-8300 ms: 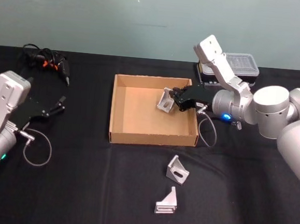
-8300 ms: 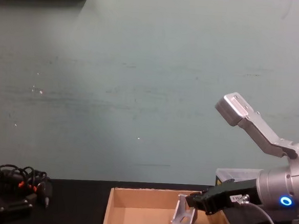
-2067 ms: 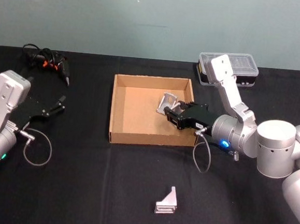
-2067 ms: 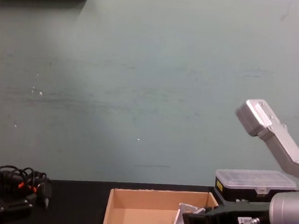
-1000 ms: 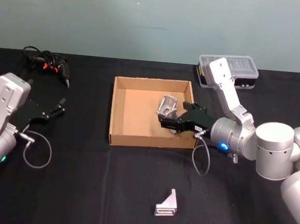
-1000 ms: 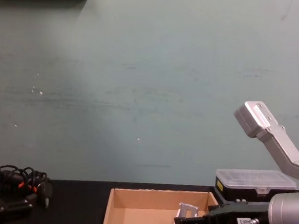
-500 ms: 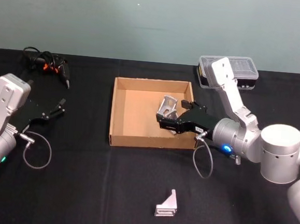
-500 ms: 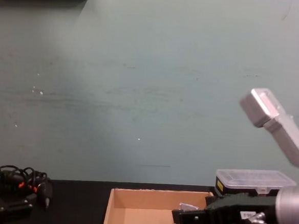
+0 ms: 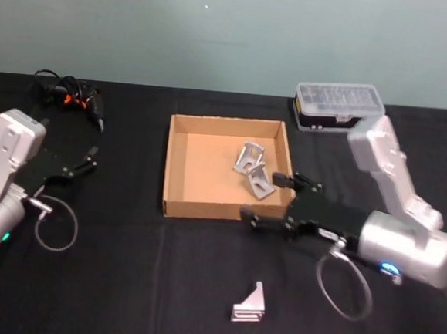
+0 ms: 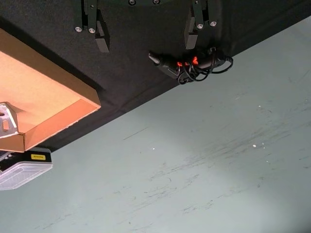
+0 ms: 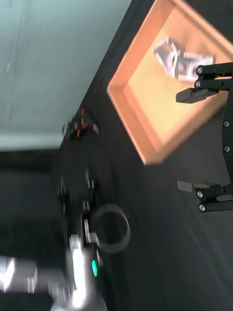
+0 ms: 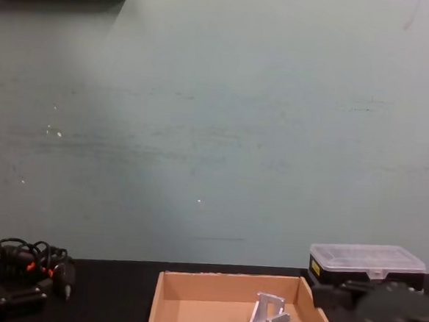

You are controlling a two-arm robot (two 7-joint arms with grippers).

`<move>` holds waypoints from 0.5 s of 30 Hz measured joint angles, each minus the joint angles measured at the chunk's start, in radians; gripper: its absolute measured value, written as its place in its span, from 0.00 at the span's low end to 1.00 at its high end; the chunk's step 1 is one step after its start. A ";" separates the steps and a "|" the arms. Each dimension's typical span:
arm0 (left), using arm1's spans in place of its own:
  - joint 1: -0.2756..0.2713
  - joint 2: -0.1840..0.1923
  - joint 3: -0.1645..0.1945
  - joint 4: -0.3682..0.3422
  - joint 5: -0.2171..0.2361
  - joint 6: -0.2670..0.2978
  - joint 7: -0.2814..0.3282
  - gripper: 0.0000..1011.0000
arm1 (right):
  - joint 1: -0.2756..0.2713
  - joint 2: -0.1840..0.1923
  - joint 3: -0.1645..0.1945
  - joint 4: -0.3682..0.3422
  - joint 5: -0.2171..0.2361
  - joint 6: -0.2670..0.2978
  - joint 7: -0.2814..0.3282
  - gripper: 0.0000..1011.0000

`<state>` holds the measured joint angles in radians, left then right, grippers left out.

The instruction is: Use one hand to pick up the angle iron from the table and place it into the box.

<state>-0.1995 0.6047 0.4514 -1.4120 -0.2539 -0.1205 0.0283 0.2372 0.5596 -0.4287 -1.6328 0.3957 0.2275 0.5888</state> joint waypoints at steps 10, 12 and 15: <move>0.000 0.000 0.000 0.000 0.000 0.000 0.000 1.00 | -0.039 0.157 -0.040 -0.020 0.037 -0.240 0.276 0.99; 0.000 0.000 0.000 0.000 0.000 0.000 0.000 1.00 | -0.027 0.175 -0.058 -0.001 0.037 -0.272 0.326 0.99; 0.000 0.000 0.000 0.000 0.000 0.000 0.000 1.00 | -0.011 0.187 -0.077 0.021 0.033 -0.297 0.368 0.99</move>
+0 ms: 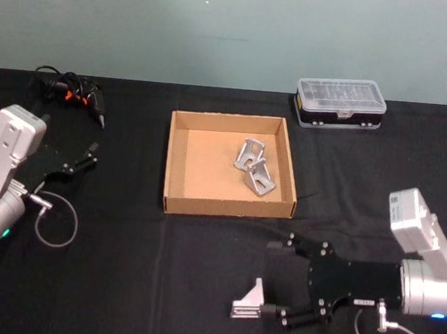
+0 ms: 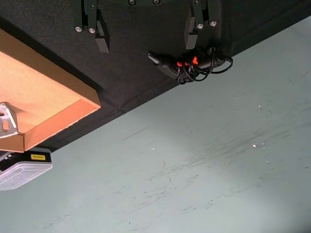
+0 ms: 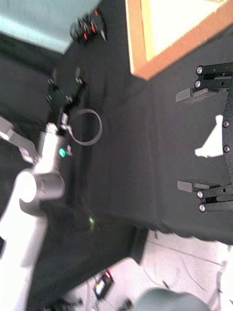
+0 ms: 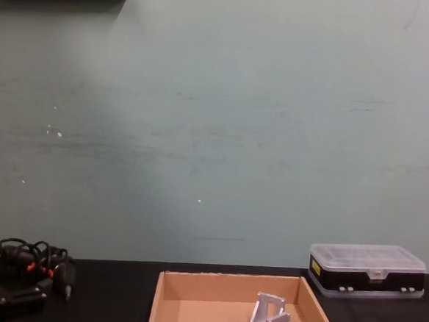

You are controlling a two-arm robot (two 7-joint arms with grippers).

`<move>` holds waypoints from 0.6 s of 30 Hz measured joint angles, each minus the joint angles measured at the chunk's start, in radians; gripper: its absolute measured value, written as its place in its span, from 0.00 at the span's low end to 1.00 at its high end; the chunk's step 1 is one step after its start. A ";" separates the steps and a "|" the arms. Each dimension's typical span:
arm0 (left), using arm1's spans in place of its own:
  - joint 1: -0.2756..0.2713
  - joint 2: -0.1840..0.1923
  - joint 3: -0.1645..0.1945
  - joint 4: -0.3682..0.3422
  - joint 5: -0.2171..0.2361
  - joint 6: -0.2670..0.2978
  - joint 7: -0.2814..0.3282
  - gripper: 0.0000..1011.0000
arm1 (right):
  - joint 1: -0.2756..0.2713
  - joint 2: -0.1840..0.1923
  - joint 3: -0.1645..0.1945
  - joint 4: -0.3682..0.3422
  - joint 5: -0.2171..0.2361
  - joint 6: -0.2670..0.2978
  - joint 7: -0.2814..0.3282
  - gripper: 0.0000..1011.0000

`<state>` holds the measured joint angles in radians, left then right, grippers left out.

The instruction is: Use one hand to pick up the angle iron from the table and place it into the box.

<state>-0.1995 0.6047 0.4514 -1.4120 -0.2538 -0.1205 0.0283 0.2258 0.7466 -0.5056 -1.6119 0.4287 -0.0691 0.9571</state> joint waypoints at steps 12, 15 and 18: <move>0.000 0.000 0.000 0.000 0.000 0.000 0.000 1.00 | 0.070 -0.003 -0.079 0.103 -0.033 -0.004 0.059 0.99; 0.000 0.000 0.000 0.000 0.000 0.000 0.000 1.00 | 0.081 -0.010 -0.093 0.114 -0.039 0.007 0.051 0.99; 0.000 0.000 0.000 0.000 0.000 0.000 0.000 1.00 | 0.091 -0.016 -0.108 0.121 -0.046 0.015 0.043 0.99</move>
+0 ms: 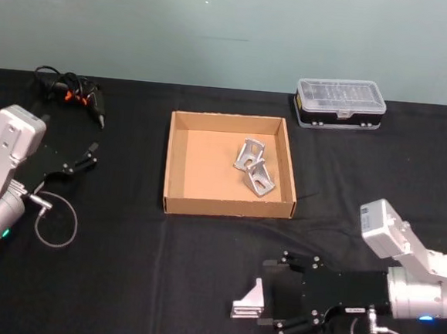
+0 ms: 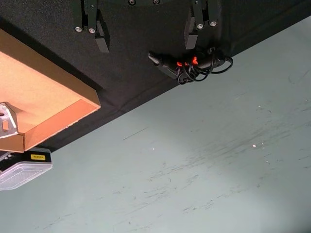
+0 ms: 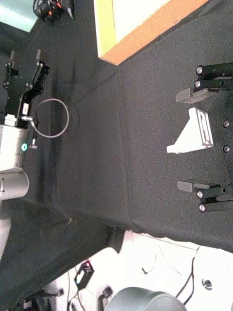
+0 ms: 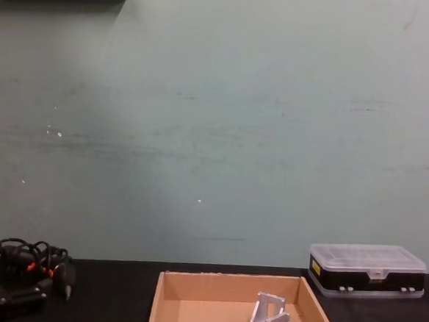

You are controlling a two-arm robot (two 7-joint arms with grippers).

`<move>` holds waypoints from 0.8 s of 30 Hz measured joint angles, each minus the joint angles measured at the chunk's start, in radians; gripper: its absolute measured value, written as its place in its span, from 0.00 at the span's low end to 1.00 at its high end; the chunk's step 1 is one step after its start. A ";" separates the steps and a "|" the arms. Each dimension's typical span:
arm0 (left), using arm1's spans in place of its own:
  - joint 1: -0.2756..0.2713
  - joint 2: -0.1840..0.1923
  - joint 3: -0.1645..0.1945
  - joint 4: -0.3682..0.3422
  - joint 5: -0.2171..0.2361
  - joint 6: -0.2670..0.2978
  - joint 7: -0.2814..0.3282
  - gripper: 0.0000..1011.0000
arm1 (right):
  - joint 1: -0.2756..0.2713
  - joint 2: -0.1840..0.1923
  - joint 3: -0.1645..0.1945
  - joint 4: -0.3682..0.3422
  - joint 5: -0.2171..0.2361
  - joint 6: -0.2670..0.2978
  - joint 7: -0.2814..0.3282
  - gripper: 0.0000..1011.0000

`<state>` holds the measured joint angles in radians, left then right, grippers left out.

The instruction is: Use one hand to pick up the angle iron from the table and place it into the box.

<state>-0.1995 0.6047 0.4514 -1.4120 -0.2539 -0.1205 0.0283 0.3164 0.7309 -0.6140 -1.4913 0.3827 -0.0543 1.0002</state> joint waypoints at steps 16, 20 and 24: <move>0.000 0.000 0.000 0.000 0.000 0.000 0.000 1.00 | 0.080 -0.036 -0.075 0.073 -0.046 0.003 -0.011 0.99; 0.000 0.000 0.000 0.000 0.000 0.000 0.000 1.00 | 0.096 -0.046 -0.089 0.094 -0.052 0.003 -0.013 0.99; 0.000 0.000 0.000 0.000 0.000 0.000 0.000 1.00 | 0.113 -0.056 -0.106 0.116 -0.057 0.002 -0.017 0.99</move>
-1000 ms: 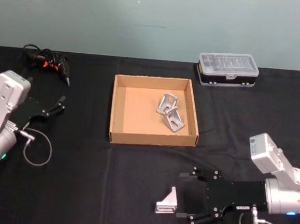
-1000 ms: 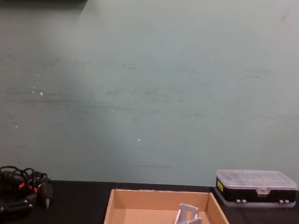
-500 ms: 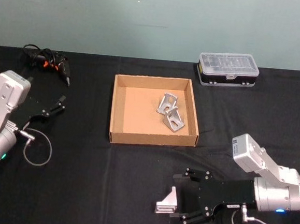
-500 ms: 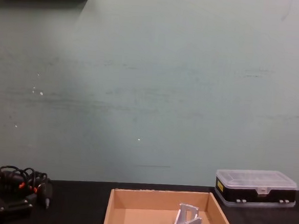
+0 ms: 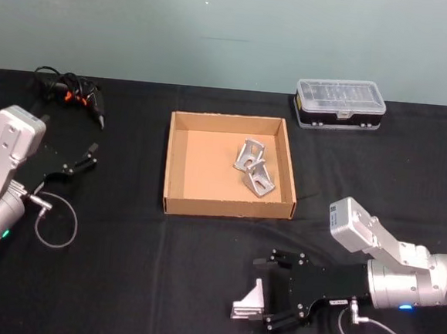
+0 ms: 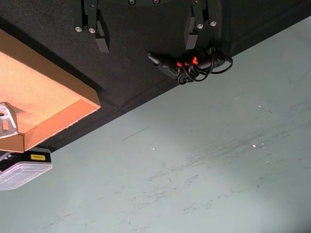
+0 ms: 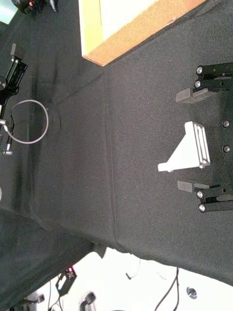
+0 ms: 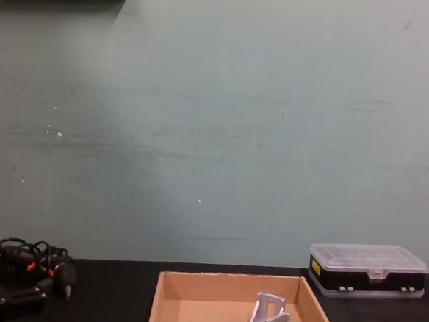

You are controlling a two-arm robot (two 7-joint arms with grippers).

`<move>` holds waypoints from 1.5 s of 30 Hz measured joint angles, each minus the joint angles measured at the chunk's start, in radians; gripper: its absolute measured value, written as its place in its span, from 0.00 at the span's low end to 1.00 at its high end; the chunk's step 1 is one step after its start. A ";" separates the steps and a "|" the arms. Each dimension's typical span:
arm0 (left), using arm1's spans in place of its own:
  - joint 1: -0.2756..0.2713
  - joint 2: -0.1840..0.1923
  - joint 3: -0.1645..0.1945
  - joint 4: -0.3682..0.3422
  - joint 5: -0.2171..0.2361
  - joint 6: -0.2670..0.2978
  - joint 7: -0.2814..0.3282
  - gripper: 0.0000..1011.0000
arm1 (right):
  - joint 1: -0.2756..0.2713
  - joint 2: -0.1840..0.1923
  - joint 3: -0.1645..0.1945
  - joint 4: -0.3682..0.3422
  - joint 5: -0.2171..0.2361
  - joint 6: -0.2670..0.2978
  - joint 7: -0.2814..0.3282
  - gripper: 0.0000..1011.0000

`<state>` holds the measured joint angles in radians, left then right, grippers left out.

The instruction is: Use one hand to pick up the angle iron from the table and place it into the box.

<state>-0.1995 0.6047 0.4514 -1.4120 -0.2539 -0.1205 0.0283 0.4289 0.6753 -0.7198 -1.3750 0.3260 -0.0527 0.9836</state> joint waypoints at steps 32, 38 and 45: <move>0.000 0.000 0.000 0.000 0.000 0.000 0.000 1.00 | 0.027 -0.019 -0.041 0.040 -0.018 -0.010 -0.029 0.78; 0.000 0.000 0.000 0.000 0.000 0.000 0.000 1.00 | 0.026 -0.018 -0.040 0.039 -0.017 -0.009 -0.029 0.63; 0.000 0.000 0.000 0.000 0.000 0.000 0.000 1.00 | 0.026 -0.018 -0.039 0.039 -0.017 -0.009 -0.029 0.54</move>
<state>-0.1995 0.6047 0.4514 -1.4120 -0.2539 -0.1205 0.0283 0.4546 0.6576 -0.7591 -1.3362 0.3090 -0.0622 0.9547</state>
